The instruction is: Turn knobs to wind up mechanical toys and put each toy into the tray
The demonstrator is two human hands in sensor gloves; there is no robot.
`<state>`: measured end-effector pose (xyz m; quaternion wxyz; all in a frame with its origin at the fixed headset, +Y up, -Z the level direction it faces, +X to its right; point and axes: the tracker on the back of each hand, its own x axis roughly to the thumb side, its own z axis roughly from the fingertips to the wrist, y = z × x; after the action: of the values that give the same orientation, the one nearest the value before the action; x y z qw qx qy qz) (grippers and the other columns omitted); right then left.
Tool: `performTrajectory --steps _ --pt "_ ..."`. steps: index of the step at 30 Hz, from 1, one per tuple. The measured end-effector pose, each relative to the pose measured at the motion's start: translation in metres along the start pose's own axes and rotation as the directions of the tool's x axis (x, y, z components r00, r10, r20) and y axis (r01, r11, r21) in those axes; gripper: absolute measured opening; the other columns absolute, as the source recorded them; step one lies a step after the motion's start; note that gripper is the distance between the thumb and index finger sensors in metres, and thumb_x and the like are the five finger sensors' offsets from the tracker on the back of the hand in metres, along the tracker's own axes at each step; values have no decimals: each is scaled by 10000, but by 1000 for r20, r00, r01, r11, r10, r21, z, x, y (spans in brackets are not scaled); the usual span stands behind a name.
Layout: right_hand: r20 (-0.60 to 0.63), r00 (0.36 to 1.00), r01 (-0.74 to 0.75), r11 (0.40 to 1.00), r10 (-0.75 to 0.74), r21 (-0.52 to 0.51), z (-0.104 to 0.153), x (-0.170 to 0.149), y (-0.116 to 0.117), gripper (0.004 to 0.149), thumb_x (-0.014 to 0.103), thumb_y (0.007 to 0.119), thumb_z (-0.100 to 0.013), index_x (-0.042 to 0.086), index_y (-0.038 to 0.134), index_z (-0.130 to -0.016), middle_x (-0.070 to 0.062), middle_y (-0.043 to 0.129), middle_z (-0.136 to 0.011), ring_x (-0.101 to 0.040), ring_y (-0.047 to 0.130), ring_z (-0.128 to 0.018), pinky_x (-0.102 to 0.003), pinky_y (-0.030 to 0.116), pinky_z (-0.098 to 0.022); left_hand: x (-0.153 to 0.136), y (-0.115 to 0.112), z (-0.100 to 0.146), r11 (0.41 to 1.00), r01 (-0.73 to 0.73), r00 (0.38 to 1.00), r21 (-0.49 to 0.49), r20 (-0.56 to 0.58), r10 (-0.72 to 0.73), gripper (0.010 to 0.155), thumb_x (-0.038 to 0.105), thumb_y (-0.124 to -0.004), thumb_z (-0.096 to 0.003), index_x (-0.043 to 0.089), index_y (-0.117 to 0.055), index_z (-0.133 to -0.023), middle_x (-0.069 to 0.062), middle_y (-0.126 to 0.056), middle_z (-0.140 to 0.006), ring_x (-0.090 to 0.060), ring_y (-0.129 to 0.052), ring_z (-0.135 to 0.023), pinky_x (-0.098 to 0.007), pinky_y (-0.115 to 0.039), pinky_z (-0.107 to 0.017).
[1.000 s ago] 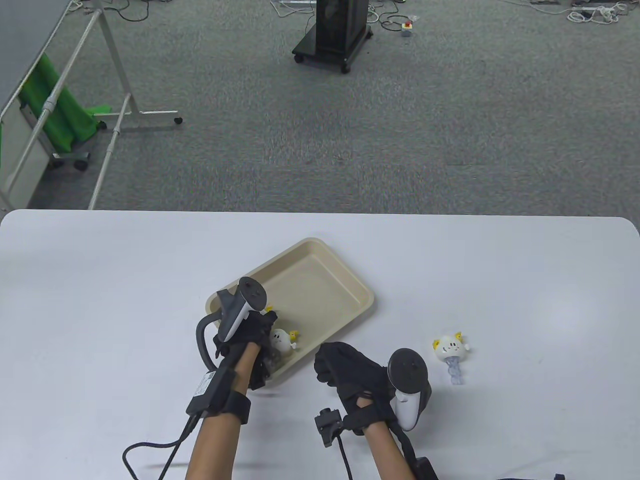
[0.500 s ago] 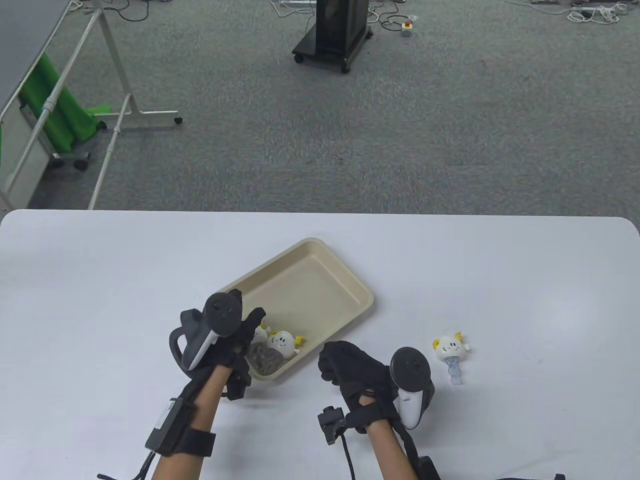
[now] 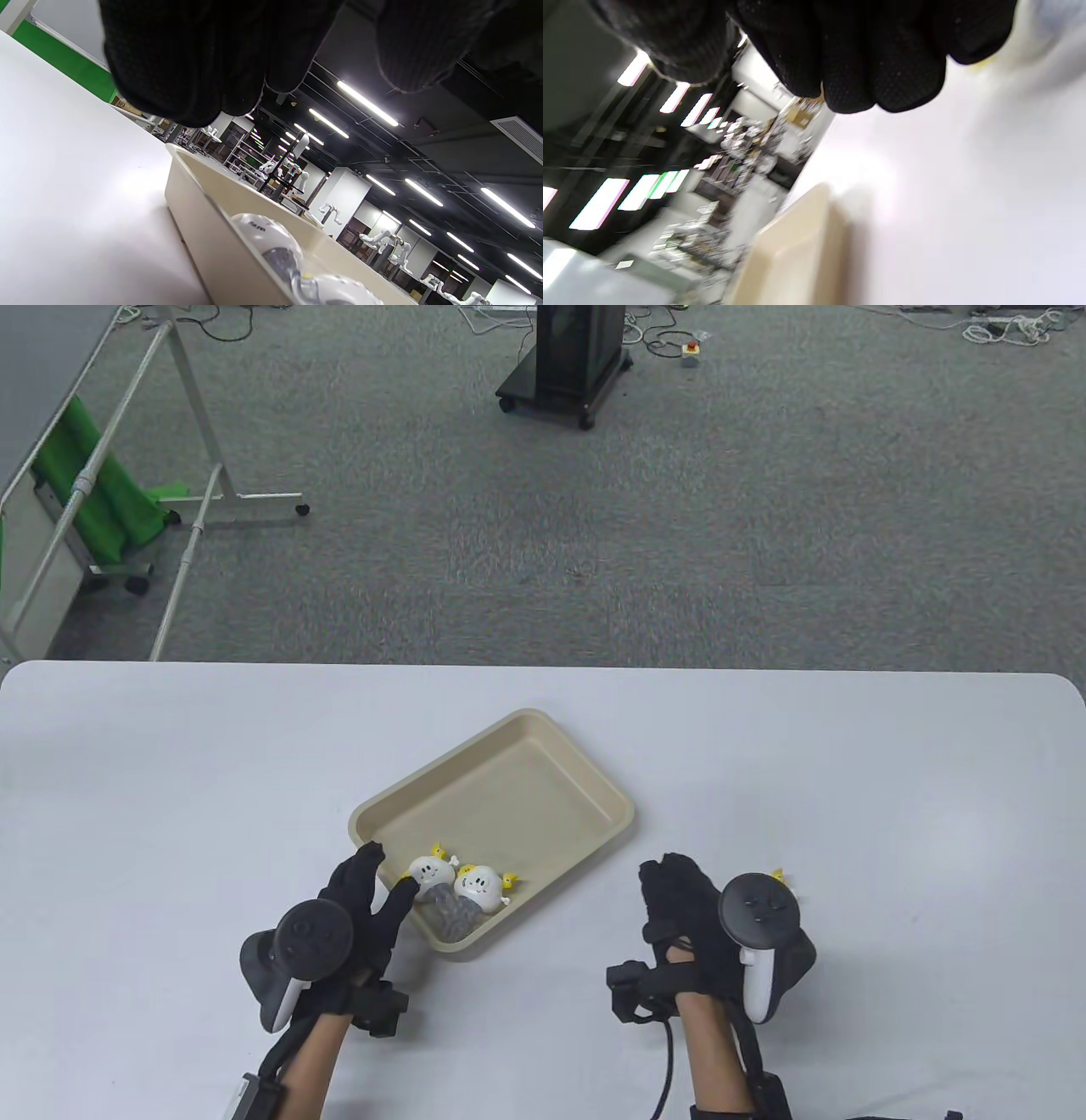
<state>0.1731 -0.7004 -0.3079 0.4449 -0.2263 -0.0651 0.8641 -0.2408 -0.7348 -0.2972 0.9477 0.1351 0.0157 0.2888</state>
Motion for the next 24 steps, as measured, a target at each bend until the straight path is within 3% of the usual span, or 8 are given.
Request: performTrajectory --steps 2,5,8,15,24 --pt "-78 979 -196 978 190 -68 -10 -6 -17 647 520 758 -435 91 709 -917 -202 803 -877 -431 838 -698 -561 690 -568 -1 -4 1 1000 1 1000 -11 -4 -1 752 567 -789 -465 102 -756 -1055 -203 -842 -972 -472 -958 -737 -463 -905 -482" --pt "-149 887 -457 877 437 -148 -23 -21 -35 670 535 758 -428 103 687 -935 -197 783 -903 -428 829 -718 -558 687 -579 -4 -7 1 1000 -2 1000 -27 -13 2 751 565 -790 -466 100 -756 -1055 -205 -842 -971 -474 -958 -736 -466 -904 -481" --pt "-185 786 -614 780 590 -123 -36 -39 -44 686 550 754 -421 103 677 -936 -196 758 -929 -424 816 -745 -555 685 -592 -5 -9 2 1000 -6 1000 -30 -19 6 751 563 -790 -465 98 -759 -1053 -208 -841 -971 -476 -959 -734 -467 -903 -480" --pt "-268 757 -609 792 596 39 -52 -75 -36 812 601 773 -387 84 591 -986 -210 676 -998 -444 752 -819 -571 641 -643 -8 -8 2 999 -14 999 -35 -39 13 748 561 -791 -465 97 -761 -1051 -210 -841 -970 -478 -957 -734 -468 -902 -480" --pt "-294 681 -680 729 670 86 -58 -87 -11 861 595 829 -346 69 594 -985 -187 691 -981 -410 774 -784 -553 657 -633 -9 -7 3 999 -20 998 -45 -57 18 750 561 -791 -465 94 -761 -1052 -213 -839 -972 -482 -956 -734 -470 -901 -480"
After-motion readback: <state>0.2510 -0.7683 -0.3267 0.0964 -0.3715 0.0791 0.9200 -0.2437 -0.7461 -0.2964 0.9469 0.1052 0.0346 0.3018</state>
